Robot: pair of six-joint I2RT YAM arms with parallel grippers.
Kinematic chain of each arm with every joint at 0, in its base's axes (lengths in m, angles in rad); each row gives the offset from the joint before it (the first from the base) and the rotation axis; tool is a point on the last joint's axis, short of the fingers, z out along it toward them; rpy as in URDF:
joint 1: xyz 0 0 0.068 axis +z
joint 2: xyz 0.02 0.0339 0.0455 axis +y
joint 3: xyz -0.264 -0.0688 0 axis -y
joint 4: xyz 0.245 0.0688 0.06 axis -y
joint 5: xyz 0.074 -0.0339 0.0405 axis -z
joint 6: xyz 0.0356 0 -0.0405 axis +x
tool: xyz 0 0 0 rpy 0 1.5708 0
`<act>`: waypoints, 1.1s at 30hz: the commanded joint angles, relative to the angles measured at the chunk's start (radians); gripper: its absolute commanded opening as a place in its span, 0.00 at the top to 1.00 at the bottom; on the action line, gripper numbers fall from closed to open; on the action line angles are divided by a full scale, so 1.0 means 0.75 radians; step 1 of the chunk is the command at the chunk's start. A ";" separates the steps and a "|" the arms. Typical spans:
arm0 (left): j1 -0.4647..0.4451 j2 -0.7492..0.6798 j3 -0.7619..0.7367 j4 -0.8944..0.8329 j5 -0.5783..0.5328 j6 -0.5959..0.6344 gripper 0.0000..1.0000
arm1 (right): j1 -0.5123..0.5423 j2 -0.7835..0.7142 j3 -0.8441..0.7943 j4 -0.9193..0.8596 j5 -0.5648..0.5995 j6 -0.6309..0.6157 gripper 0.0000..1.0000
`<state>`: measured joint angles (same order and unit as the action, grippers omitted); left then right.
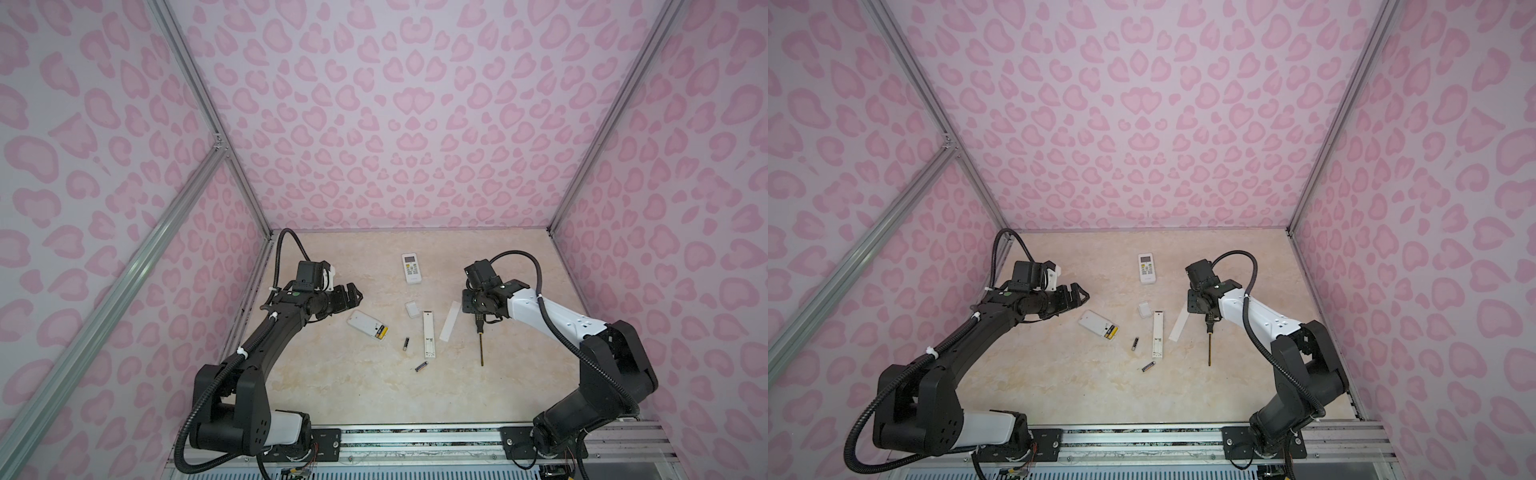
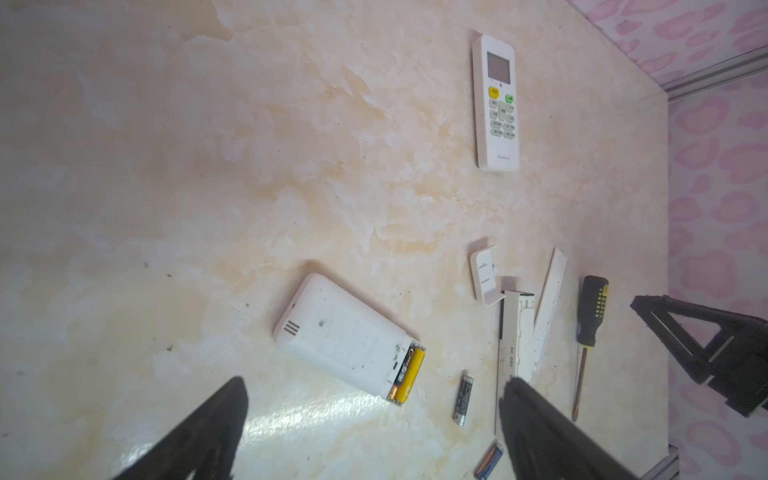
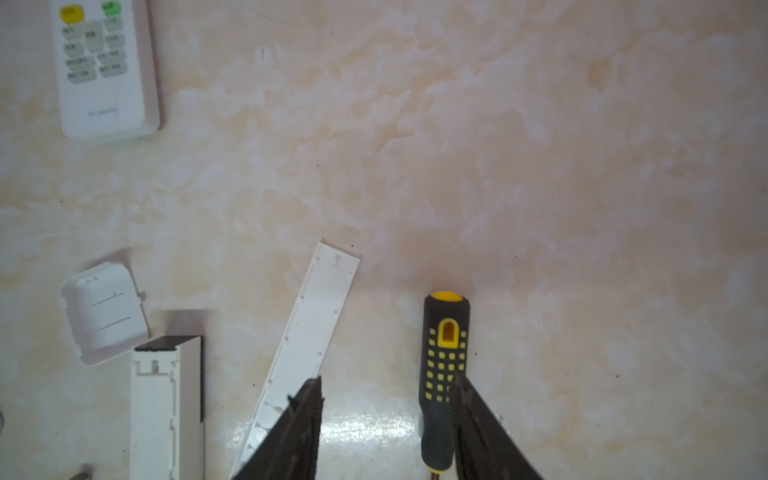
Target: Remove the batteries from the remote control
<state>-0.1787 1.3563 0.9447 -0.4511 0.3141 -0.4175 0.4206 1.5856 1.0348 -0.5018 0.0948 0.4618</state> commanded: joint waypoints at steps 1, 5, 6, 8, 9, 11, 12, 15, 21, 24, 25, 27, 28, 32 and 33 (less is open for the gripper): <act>-0.092 -0.073 0.023 -0.150 -0.154 0.045 0.02 | -0.060 0.023 -0.060 -0.027 -0.053 0.022 0.50; -0.243 -0.168 0.021 -0.225 -0.321 0.018 0.02 | -0.086 0.124 -0.073 0.002 -0.113 0.022 0.50; -0.267 -0.191 0.014 -0.233 -0.343 0.008 0.02 | -0.087 0.142 -0.071 0.007 -0.119 0.025 0.51; -0.311 -0.237 -0.010 -0.241 -0.372 -0.022 0.02 | -0.086 0.172 -0.079 0.019 -0.118 0.035 0.53; -0.331 -0.258 -0.022 -0.243 -0.382 -0.034 0.02 | -0.086 0.181 -0.088 0.029 -0.118 0.040 0.54; -0.374 -0.303 -0.056 -0.236 -0.400 -0.059 0.02 | -0.087 0.195 -0.102 0.045 -0.125 0.047 0.61; -0.392 -0.322 -0.072 -0.223 -0.389 -0.063 0.03 | -0.089 0.197 -0.108 0.049 -0.128 0.050 0.65; -0.435 -0.357 -0.111 -0.170 -0.320 -0.074 0.06 | -0.088 0.190 -0.122 0.057 -0.139 0.056 0.82; -0.587 -0.355 -0.084 -0.116 -0.334 -0.095 0.11 | -0.098 0.117 -0.119 0.061 -0.127 0.055 0.98; -0.660 -0.331 -0.068 -0.064 -0.363 -0.117 0.12 | -0.108 0.047 -0.100 0.029 -0.140 0.074 1.00; -0.685 -0.320 -0.053 -0.046 -0.378 -0.123 0.13 | -0.109 0.012 -0.092 0.016 -0.143 0.080 1.00; -0.719 -0.300 -0.026 -0.017 -0.401 -0.152 0.13 | -0.109 -0.052 -0.082 -0.016 -0.158 0.094 1.00; -0.732 -0.294 -0.024 0.024 -0.388 -0.164 0.14 | -0.109 -0.089 -0.075 -0.022 -0.172 0.094 1.00; -0.796 -0.236 0.009 0.108 -0.409 -0.112 0.13 | -0.109 -0.198 -0.051 -0.038 -0.150 0.074 1.00; -0.807 -0.227 0.014 0.117 -0.421 -0.108 0.12 | -0.108 -0.223 -0.055 -0.024 -0.156 0.081 1.00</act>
<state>-0.7662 1.1698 0.9356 -0.4393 0.0334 -0.5213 0.3393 1.4479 0.9909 -0.5102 -0.0269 0.5159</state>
